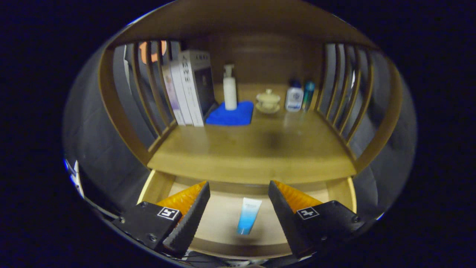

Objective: Pull open the drawer, take out the items inside it, and place them on the countertop above the cabinet.

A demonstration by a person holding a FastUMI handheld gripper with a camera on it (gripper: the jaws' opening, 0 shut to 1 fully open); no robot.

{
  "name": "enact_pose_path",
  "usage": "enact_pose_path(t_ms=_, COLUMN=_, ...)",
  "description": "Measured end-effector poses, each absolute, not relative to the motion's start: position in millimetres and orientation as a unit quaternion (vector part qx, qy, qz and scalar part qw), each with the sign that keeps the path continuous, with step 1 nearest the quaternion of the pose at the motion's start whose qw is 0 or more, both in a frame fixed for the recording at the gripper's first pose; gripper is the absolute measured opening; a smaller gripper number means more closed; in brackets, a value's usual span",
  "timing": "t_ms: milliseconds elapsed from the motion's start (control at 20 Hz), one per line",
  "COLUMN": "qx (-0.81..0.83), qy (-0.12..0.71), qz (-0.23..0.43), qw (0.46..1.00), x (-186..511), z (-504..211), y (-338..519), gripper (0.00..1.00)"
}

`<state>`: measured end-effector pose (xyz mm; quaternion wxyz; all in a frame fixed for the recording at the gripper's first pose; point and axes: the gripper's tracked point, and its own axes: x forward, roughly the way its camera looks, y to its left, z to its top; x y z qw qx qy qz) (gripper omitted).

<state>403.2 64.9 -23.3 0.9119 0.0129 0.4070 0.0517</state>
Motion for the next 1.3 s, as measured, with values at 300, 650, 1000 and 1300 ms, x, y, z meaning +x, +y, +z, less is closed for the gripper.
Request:
enact_pose_path(t_ms=300, qx=0.017, qy=0.534, qz=0.034, qw=0.845, x=388, z=-107, y=61, gripper=0.96)
enact_pose_path(t_ms=650, qx=0.042, qy=0.624, qz=-0.001, qw=0.781, x=366, z=-156, y=50, gripper=0.93)
enact_pose_path(t_ms=1000, qx=0.028, qy=0.638, qz=-0.018, qw=0.769, x=363, z=-170, y=42, gripper=0.58)
enact_pose_path(t_ms=1300, qx=0.032, qy=0.615, qz=0.009, qw=0.788, x=355, z=-146, y=43, gripper=0.45)
